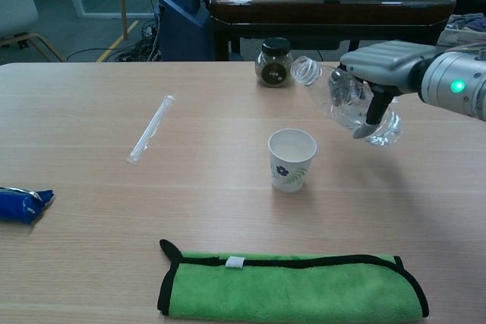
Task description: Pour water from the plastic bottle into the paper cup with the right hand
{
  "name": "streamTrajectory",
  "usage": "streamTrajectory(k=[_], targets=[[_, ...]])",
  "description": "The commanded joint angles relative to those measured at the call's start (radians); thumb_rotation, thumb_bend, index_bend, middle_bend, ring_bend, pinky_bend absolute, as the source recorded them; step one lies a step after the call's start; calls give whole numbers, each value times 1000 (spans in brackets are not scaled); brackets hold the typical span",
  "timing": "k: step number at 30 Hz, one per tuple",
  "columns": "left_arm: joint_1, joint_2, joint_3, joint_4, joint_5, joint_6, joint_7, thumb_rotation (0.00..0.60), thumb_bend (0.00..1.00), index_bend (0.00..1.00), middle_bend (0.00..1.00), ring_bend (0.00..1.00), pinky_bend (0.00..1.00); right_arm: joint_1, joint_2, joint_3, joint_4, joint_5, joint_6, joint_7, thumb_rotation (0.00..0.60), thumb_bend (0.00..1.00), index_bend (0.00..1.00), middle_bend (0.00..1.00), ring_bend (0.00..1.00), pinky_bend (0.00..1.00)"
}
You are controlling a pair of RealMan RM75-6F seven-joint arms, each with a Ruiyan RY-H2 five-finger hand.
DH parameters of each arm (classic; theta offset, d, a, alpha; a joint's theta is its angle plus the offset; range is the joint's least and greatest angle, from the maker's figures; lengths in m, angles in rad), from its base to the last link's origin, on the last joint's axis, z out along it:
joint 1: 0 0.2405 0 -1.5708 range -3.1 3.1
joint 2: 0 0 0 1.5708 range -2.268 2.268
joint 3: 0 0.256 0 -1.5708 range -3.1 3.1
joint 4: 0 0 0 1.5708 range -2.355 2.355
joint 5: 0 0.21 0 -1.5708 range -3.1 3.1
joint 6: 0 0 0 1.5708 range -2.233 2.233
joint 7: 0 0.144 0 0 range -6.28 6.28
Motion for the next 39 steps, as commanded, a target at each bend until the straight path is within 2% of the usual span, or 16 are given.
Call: streamTrajectory(k=[1,6,13,19,27,39], targets=[[0,0,1,0,0,-1,2,600,135,403,388,386,592,46,30,-18,-60,110,39,-117,600,229,669,673,568,487],[0,0,1,0,0,-2,3,600,135,402,388,386,592,85,36,-41,-84,192,75,-211,600,229,669,673,568,487],[1,2,0,-2,-3,-1,2,600,135,402,388,386,592,118,35,-67,-95,240,102,-263,600,229,668,673,568,487],[1,-1,-1,2,5,6,0,600,135,404,388,386,592,138,32,-114,-88,238,138,-331,600,231,668,672,568,487],[1,-5,-1,11,12,11,-5,600,135,407,388,387,592,152,21,-130,-83,244,164,-351,600,235,668,672,568,487],[1,-8,0,15,18,12,-4,600,135,408,388,388,592,181,-1,-169,-65,242,216,-459,600,237,669,672,568,488]])
